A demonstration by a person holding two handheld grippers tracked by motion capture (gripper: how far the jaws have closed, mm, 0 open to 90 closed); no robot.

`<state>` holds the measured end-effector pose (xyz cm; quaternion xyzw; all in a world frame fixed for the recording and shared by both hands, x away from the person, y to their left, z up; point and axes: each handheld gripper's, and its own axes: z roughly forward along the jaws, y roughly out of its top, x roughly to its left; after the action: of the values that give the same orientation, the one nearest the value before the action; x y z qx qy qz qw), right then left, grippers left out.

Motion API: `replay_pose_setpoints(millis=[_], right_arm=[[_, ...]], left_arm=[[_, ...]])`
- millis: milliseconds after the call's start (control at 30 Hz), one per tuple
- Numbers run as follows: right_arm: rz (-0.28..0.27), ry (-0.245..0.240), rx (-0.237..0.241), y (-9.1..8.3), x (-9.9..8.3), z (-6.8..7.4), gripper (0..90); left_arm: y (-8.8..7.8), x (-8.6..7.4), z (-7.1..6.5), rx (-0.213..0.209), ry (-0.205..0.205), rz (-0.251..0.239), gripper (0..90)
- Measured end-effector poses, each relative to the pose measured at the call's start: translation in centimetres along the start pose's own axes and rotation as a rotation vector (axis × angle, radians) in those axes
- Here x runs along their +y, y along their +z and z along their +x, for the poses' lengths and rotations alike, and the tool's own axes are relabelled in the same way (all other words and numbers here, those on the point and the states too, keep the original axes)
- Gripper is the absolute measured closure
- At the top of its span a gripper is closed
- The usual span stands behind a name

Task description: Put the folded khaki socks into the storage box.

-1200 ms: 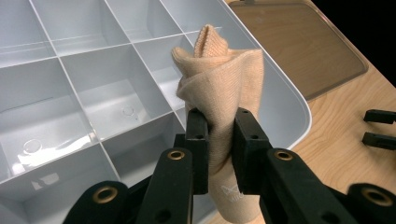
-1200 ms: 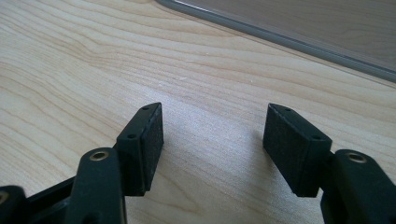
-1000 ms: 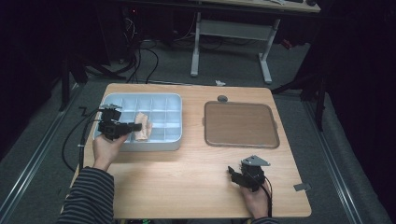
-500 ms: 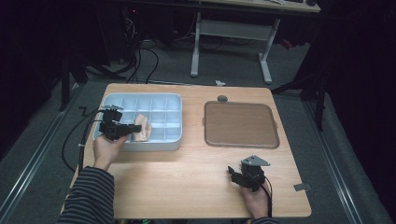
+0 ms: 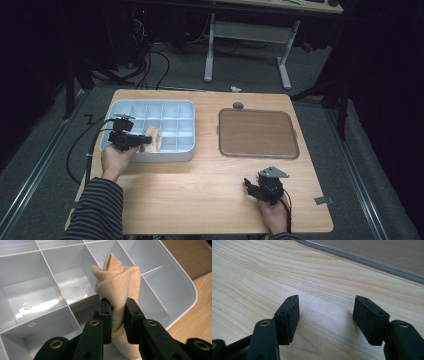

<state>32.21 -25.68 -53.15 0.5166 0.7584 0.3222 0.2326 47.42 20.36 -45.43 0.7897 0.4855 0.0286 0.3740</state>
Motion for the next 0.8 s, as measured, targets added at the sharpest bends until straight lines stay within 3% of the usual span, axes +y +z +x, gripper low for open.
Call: replay_pose_setpoints(millis=[133, 800], right_arm=[[0.0, 0.0, 0.0, 0.0, 0.0, 0.0, 38.0], [0.0, 0.0, 0.0, 0.0, 0.0, 0.0, 38.0]], left_arm=[[0.5, -0.11, 0.25, 0.005, -0.003, 0.025, 78.9], [0.96, -0.28, 0.3, 0.021, 0.005, 0.046, 78.9]])
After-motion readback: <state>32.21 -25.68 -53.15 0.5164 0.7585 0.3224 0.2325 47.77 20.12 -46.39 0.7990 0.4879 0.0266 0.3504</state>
